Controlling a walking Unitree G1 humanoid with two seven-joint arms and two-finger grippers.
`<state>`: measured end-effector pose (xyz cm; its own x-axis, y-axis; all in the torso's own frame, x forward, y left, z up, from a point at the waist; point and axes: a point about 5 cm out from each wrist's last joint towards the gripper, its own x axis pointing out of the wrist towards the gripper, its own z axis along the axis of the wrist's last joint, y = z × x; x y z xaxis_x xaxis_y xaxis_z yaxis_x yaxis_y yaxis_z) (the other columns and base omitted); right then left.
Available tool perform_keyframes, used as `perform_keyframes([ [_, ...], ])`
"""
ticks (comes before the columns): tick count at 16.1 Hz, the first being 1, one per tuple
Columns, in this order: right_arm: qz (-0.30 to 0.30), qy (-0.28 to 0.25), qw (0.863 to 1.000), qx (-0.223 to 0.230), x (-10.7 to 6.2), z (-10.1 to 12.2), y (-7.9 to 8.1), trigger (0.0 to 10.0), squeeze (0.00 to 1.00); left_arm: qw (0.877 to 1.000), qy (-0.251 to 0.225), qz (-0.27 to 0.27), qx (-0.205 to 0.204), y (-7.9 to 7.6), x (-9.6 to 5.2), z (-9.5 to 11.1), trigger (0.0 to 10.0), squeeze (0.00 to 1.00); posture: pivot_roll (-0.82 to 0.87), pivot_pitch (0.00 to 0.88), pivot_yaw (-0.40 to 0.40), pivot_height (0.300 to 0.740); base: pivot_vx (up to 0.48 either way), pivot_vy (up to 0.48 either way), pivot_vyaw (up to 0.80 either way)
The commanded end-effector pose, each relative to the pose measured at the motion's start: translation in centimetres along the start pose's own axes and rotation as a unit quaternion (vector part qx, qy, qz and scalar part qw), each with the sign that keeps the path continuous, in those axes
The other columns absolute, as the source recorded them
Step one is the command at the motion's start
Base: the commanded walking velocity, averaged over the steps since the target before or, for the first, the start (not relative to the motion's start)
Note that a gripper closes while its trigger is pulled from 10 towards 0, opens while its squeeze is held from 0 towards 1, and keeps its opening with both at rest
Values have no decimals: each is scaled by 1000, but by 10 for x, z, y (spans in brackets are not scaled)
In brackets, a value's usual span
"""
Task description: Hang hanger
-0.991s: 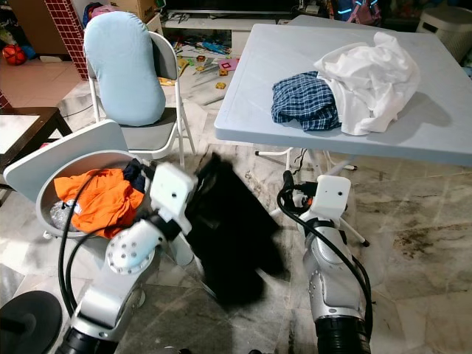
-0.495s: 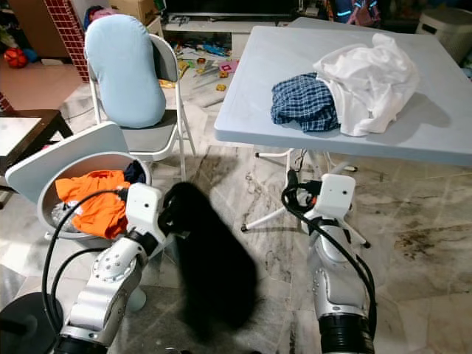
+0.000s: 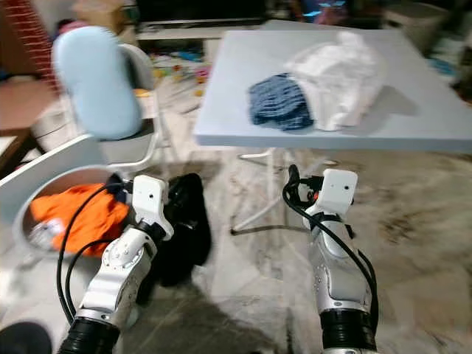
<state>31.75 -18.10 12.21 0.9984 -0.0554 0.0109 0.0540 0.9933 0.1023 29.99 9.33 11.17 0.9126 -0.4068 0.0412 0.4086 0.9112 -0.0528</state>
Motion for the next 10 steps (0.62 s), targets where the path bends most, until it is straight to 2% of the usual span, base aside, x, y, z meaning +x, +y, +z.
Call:
perform_keyframes([
  [1, 6, 8, 1000, 0, 1, -2, 1, 10000, 0, 1000, -13, -9, 0, -4, 1, 4, 10000, 0, -33, 6, 15, 740, 304, 247, -800],
  [6, -1, 12, 1000, 3, 7, 0, -3, 10000, 0, 1000, -12, -21, 0, -7, -2, 1, 10000, 0, -33, 38, 2, 740, 310, 247, -800],
  [7, 9, 16, 1000, 3, 9, -3, 4, 10000, 0, 1000, -14, -26, 7, -7, -2, 2, 10000, 0, -32, 59, -2, 740, 307, 0, -800],
  [10, 19, 12, 1000, 4, 11, 0, 13, 10000, 0, 1000, -18, -19, 13, -1, -1, 8, 10000, 0, -31, 76, -3, 740, 280, 81, -800],
])
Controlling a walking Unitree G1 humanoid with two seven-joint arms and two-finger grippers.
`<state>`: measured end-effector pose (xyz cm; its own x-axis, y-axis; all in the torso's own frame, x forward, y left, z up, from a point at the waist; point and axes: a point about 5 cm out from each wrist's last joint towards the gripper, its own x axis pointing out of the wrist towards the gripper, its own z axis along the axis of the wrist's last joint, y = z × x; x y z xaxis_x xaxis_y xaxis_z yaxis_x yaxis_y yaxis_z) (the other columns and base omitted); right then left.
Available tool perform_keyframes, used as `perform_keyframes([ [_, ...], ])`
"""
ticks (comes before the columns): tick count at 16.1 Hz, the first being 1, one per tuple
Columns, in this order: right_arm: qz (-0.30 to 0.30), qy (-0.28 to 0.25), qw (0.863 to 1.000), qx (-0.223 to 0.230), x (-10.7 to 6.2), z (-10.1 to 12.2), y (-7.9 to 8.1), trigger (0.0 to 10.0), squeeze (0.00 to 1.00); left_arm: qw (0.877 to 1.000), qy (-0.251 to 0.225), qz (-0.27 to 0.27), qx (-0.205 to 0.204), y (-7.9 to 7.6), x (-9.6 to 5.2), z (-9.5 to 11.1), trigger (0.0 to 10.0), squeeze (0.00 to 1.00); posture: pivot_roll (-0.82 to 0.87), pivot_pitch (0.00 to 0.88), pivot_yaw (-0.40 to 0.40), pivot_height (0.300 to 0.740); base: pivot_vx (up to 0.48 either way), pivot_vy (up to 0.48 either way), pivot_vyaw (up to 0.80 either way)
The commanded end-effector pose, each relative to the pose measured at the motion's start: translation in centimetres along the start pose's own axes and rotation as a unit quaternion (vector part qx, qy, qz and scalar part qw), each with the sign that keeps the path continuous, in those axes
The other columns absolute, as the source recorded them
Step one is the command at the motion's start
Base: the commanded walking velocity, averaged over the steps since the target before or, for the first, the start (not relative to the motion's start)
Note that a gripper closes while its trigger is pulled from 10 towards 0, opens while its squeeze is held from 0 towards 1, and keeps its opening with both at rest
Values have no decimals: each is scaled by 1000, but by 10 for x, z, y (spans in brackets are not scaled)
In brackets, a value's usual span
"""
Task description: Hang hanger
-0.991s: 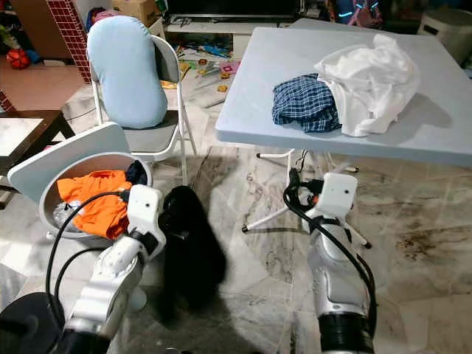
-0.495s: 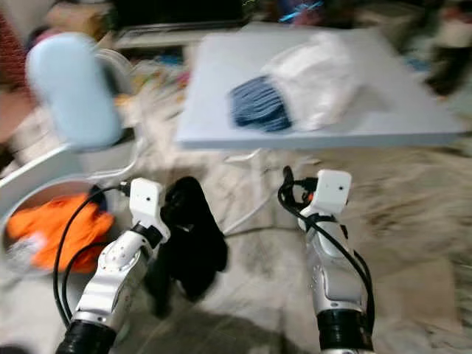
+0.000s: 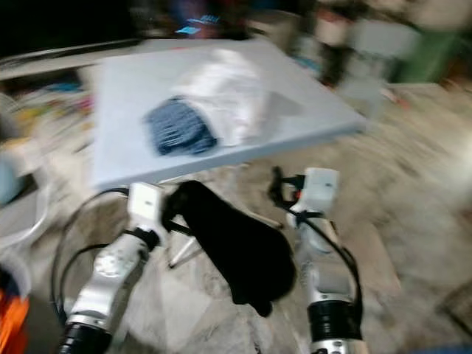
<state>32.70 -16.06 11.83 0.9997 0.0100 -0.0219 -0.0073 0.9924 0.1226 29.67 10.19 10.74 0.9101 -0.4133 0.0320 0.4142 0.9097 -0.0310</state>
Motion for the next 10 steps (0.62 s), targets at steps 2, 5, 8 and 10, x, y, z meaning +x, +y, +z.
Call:
perform_keyframes([
  [2, -10, -9, 1000, -5, 4, 6, -4, 10000, 0, 1000, -22, -10, 6, -7, 5, 12, 10000, 0, -21, 90, -4, 740, 129, 0, -800],
  [5, -9, -10, 1000, -5, 5, 7, -3, 10000, 0, 1000, -16, 1, 7, -8, 4, 10, 10000, 0, -19, 95, -6, 740, 0, 0, -800],
  [8, -11, 2, 1000, -3, 3, 0, -6, 10000, 0, 999, 13, 26, -38, -9, -2, -4, 10000, 0, -13, 83, 0, 740, 0, 0, 0],
  [10, -14, 12, 1000, -5, -2, -7, -9, 10000, 0, 998, 24, 29, -54, -11, -2, -9, 10000, 0, -17, 63, -3, 740, 0, 0, 0],
])
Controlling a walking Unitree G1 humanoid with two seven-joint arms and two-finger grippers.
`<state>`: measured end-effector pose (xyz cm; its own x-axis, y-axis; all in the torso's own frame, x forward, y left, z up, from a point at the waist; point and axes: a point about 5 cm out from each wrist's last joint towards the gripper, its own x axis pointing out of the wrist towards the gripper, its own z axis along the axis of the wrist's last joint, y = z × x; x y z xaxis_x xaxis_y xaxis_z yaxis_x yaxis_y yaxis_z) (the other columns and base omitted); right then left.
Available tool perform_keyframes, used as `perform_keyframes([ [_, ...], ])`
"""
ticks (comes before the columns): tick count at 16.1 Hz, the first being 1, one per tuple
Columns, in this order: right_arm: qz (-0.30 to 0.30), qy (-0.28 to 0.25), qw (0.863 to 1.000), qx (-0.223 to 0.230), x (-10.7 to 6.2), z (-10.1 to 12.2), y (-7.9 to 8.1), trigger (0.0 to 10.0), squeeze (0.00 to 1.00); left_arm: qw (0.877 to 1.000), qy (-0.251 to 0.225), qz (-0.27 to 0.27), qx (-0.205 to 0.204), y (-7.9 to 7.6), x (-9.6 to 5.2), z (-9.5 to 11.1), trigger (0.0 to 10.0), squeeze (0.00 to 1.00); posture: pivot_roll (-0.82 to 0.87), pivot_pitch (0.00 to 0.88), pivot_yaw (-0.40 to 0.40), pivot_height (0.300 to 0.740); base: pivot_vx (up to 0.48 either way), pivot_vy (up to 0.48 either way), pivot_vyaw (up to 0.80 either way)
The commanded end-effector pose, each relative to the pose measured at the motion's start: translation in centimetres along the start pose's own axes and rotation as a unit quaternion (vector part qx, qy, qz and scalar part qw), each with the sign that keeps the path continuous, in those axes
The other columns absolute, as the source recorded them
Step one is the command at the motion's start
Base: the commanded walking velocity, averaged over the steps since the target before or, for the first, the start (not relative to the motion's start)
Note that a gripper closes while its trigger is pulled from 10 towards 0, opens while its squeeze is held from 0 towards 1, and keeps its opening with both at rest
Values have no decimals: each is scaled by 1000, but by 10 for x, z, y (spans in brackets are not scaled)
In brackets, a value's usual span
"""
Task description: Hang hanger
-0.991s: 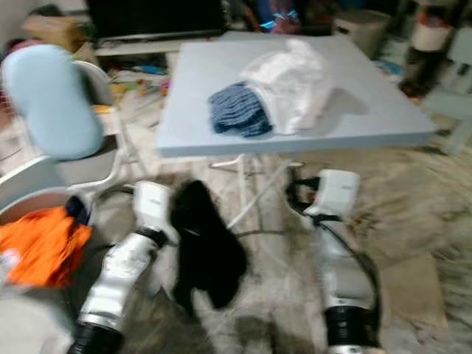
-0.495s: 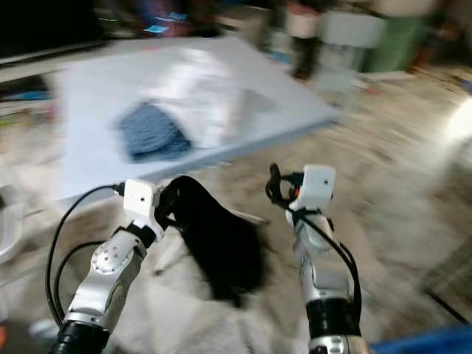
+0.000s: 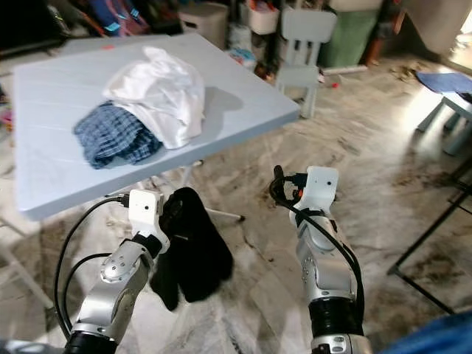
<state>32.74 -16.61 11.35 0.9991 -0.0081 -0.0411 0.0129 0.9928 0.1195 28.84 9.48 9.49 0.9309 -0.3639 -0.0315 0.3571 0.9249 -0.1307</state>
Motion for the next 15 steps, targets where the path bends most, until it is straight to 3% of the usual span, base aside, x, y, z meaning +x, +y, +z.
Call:
perform_keyframes([
  [1, -10, 10, 1000, -6, -3, -6, -4, 10000, 0, 1000, -5, 0, -5, -3, 3, 3, 10000, 0, -18, 55, -8, 740, 0, 0, 0],
  [4, -40, 29, 997, -54, -6, -17, -12, 10000, 0, 1000, -1, 2, -3, -2, 6, 1, 10000, 0, -15, 34, -25, 740, 0, 286, 0],
  [6, -28, 26, 999, -37, -5, -18, -10, 10000, 0, 1000, 1, 7, -5, 1, 6, 1, 10000, 0, -11, 25, -23, 740, 0, 356, 0],
  [10, -26, 19, 996, -78, -4, -22, -3, 10000, 0, 1000, 0, 10, 1, 5, 7, 2, 10000, 0, -6, 21, -23, 740, 0, 381, 0],
  [11, -14, 40, 998, -51, -4, -25, -1, 10000, 0, 1000, 0, 10, 0, 4, 7, 2, 10000, 0, -6, 21, -20, 740, 0, 394, 0],
  [15, 3, 24, 999, -34, -3, -20, 3, 10000, 0, 1000, 4, 4, 0, 0, 6, 0, 10000, 0, -6, 24, -21, 740, 0, 436, 0],
])
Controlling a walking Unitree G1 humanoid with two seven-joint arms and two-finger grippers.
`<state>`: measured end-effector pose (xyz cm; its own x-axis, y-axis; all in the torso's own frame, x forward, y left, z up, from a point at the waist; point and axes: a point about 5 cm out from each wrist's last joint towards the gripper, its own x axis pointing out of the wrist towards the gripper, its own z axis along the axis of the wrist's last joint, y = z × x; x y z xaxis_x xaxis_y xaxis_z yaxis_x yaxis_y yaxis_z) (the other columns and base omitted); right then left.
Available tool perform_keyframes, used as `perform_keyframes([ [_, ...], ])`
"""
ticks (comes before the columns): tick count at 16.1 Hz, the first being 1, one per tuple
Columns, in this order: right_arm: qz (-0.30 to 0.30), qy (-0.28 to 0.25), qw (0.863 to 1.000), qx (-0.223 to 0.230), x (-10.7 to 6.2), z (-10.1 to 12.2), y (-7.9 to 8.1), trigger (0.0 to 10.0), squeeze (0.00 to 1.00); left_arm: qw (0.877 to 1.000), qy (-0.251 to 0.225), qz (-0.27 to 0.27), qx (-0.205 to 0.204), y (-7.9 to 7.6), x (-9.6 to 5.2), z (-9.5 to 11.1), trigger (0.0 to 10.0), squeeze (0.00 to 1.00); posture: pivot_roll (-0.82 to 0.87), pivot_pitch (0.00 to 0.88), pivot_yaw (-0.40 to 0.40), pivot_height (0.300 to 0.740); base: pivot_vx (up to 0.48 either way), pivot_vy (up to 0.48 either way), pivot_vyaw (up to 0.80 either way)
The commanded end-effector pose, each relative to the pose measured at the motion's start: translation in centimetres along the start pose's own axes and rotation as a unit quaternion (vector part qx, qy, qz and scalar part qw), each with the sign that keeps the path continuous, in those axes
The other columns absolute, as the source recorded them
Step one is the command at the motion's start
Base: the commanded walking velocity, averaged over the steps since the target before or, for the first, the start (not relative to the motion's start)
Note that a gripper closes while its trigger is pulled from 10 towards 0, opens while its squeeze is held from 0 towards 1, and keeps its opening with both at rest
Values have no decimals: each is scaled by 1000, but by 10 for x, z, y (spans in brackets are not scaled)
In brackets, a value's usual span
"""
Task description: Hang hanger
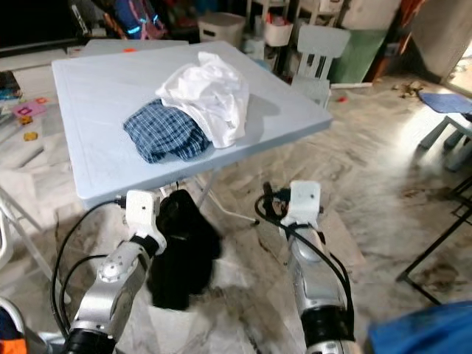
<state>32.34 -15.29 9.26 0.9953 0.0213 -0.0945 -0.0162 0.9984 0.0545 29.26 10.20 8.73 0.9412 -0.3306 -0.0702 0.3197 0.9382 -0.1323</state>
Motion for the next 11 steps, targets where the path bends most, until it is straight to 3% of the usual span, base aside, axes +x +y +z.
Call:
perform_keyframes([
  [1, -8, -2, 1000, 7, -1, 1, -8, 10000, 0, 1000, -14, -17, 2, -10, 5, 6, 10000, 0, -7, 24, -22, 740, 0, 480, 0],
  [3, -7, -3, 1000, 8, -1, 3, -9, 10000, 0, 1000, -15, -14, 0, -9, 5, 7, 10000, 0, -11, 26, -24, 740, 0, 480, 0],
  [7, -27, -5, 1000, 2, 0, 5, -15, 10000, 0, 999, -29, -23, 1, -10, 5, 10, 10000, 0, -15, 25, -22, 740, 0, 0, 0],
  [11, -42, -3, 999, 4, 0, 4, -21, 10000, 0, 998, -38, -56, -3, -16, 4, 10, 10000, 0, -16, 19, -22, 740, 0, 0, -800],
])
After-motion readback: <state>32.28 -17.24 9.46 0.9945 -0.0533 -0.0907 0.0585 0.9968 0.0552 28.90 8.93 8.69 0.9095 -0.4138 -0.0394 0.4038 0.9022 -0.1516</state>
